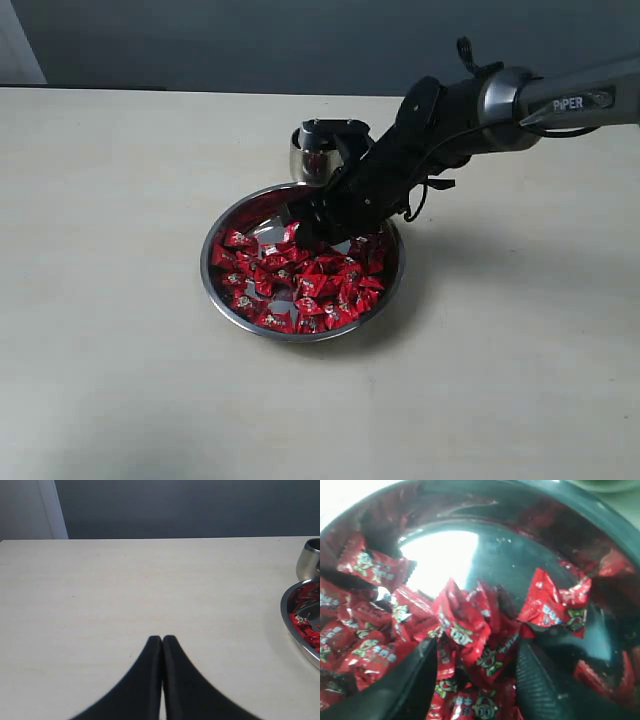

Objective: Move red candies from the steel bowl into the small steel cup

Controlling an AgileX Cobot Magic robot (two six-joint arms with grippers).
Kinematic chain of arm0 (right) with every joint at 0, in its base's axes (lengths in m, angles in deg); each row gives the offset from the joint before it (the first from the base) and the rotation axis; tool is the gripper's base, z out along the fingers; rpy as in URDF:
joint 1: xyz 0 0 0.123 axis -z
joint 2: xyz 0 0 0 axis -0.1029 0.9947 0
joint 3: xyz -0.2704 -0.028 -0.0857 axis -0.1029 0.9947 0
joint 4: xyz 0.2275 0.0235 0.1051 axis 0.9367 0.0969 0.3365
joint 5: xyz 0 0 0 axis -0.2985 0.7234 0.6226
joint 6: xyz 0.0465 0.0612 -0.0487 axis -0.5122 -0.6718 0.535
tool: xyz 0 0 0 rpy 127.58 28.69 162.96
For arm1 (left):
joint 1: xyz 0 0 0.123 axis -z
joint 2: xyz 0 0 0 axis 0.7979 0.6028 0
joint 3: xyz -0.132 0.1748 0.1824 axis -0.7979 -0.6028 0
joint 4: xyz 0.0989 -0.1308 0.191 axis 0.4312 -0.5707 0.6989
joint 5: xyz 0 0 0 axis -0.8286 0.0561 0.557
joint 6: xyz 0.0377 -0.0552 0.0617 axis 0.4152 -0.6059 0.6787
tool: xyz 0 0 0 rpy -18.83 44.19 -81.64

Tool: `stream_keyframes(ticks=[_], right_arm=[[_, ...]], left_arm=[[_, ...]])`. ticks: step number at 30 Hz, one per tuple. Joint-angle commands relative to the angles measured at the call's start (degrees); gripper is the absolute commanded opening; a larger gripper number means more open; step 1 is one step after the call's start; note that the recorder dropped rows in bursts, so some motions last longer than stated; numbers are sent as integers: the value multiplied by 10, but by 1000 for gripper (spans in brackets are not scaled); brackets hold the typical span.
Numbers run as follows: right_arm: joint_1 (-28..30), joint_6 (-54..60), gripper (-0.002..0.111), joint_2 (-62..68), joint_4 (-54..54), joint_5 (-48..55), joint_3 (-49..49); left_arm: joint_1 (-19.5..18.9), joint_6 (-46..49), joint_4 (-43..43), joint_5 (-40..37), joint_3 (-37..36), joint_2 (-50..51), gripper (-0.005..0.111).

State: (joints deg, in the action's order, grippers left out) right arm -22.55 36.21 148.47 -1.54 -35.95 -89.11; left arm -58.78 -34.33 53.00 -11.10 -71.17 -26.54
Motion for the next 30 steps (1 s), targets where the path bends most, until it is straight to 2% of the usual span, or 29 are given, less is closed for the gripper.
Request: stream_keyframes(ticks=[1, 19, 21, 26, 30], right_arm=[[5, -1, 47, 4, 16, -11, -1], [5, 5, 46, -5, 50, -42, -1], [5, 5, 36, -5, 50, -43, -1], [5, 5, 2, -5, 50, -45, -1], [5, 5, -1, -7, 50, -45, -1]], left_arm=[[3, -1, 0, 2, -2, -4, 0], [3, -1, 0, 2, -2, -4, 0], [3, -1, 0, 2, -2, -4, 0], [3, -1, 0, 2, -2, -4, 0], [3, -1, 0, 2, -2, -4, 0]])
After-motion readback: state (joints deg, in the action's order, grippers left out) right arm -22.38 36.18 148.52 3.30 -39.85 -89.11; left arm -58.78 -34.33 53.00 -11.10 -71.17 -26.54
